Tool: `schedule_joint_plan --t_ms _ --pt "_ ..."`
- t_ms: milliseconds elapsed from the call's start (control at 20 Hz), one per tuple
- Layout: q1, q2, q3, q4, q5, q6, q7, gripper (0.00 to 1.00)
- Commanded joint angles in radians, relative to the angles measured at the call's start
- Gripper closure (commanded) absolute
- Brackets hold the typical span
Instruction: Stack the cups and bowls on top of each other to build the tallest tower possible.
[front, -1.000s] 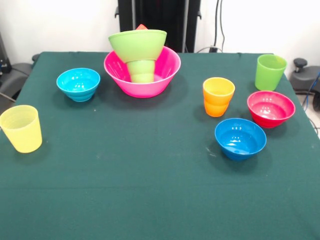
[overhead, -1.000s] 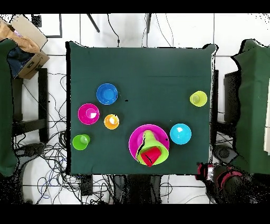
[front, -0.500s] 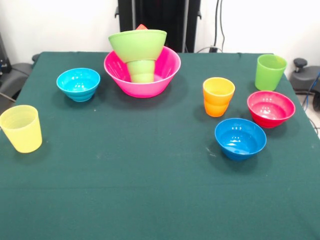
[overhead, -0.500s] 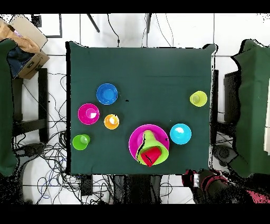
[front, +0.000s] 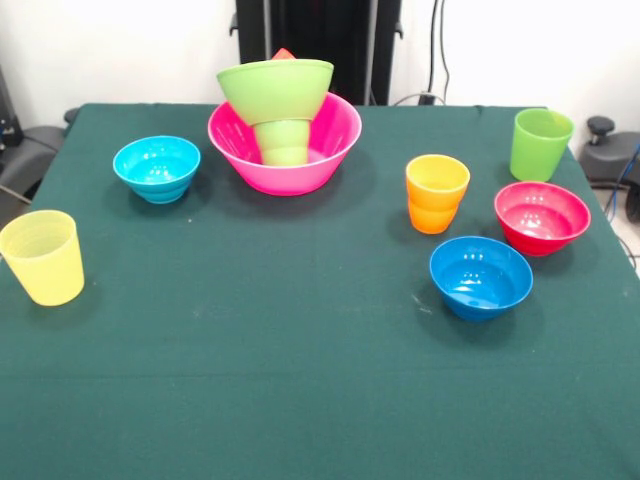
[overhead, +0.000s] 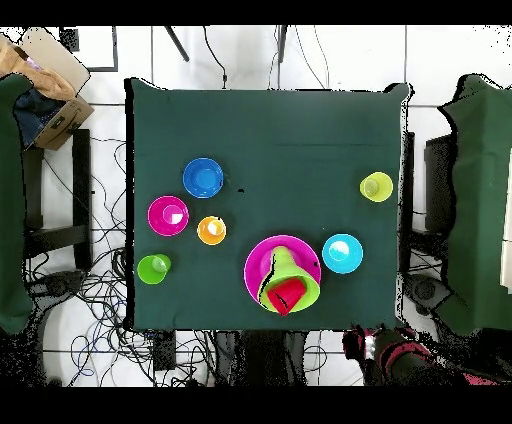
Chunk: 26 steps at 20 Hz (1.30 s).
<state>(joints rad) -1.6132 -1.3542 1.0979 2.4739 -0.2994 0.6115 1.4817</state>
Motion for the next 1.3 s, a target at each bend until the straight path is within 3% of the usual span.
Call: schedule_joint_plan --t_ms 50,100,150,200,300,350,400,600,700,800,1000,1100,1300 --pt "-0.048 -0.293 0.083 0.163 0.377 -0.021 -0.483 0.00" --pt "0.061 -0.444 -0.161 0.166 0.468 0.081 -0.710 0.00" --pt "0.129 -0.594 -0.358 0.161 0.504 0.238 -0.892 0.00" --pt "0.150 -0.673 -0.454 0.153 0.509 0.344 -0.988 0.00" --pt "0.174 -0.726 -0.547 0.153 0.537 0.469 -1.060 0.00" --pt "0.206 -0.731 -0.604 0.154 0.531 0.486 -1.065 0.00" --pt "0.250 -0.720 -0.654 0.138 0.467 0.471 -1.036 0.00" --pt "0.345 -0.613 -0.760 0.176 0.460 0.323 -0.963 0.00" --pt "0.330 -0.560 -0.774 0.156 0.378 0.236 -0.963 0.00" --pt "0.297 -0.525 -0.790 0.111 0.361 0.248 -0.997 0.00" --pt "0.251 -0.479 -0.818 0.058 0.382 0.322 -1.105 0.00" --pt "0.248 -0.466 -0.828 0.061 0.376 0.294 -1.121 0.00" --pt "0.257 -0.362 -0.844 0.121 0.451 0.149 -1.187 0.00"
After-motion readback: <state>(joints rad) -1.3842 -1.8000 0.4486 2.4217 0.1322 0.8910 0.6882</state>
